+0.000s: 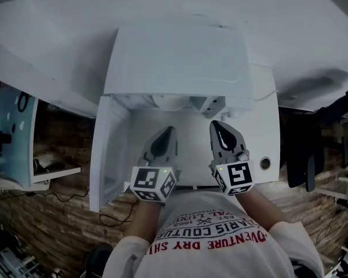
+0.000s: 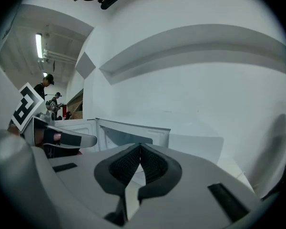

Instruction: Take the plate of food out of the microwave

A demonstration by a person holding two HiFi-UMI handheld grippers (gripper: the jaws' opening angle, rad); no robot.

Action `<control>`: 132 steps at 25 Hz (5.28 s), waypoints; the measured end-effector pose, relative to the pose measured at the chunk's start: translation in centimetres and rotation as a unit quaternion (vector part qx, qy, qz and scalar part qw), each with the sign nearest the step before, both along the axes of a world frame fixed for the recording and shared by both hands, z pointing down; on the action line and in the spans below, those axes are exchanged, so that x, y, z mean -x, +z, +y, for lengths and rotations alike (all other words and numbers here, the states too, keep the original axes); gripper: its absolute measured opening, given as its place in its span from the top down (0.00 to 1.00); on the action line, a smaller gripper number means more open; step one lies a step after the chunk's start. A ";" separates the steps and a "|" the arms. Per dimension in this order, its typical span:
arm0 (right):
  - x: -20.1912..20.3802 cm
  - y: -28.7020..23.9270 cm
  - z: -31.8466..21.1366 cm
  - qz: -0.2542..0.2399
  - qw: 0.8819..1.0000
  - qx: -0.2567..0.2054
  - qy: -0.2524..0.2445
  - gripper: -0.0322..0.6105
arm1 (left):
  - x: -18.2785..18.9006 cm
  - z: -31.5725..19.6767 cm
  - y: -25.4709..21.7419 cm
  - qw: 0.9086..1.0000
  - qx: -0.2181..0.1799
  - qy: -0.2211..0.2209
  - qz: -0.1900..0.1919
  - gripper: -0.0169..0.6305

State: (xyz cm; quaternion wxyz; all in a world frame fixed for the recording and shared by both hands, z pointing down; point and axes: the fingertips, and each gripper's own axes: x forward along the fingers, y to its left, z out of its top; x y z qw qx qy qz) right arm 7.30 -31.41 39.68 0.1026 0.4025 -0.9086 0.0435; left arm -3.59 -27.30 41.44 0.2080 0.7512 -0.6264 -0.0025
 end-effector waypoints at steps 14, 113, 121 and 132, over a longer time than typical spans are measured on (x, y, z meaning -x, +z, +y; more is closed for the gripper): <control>4.9 7.1 -4.3 -0.001 0.997 0.031 -0.070 0.93 | 2.8 -3.0 9.7 0.988 0.054 -0.107 0.100 0.96; 1.1 -3.3 2.1 -0.007 0.998 -0.058 0.023 0.93 | 2.7 5.9 -5.0 0.833 -0.060 0.006 0.550 0.95; 1.2 -3.3 2.3 -0.007 0.998 -0.056 0.026 0.93 | 2.5 5.8 -4.5 0.832 -0.053 0.006 0.553 0.95; 1.2 -3.1 2.6 -0.002 0.998 -0.055 0.029 0.93 | 2.6 5.7 -4.0 0.830 -0.050 0.005 0.556 0.95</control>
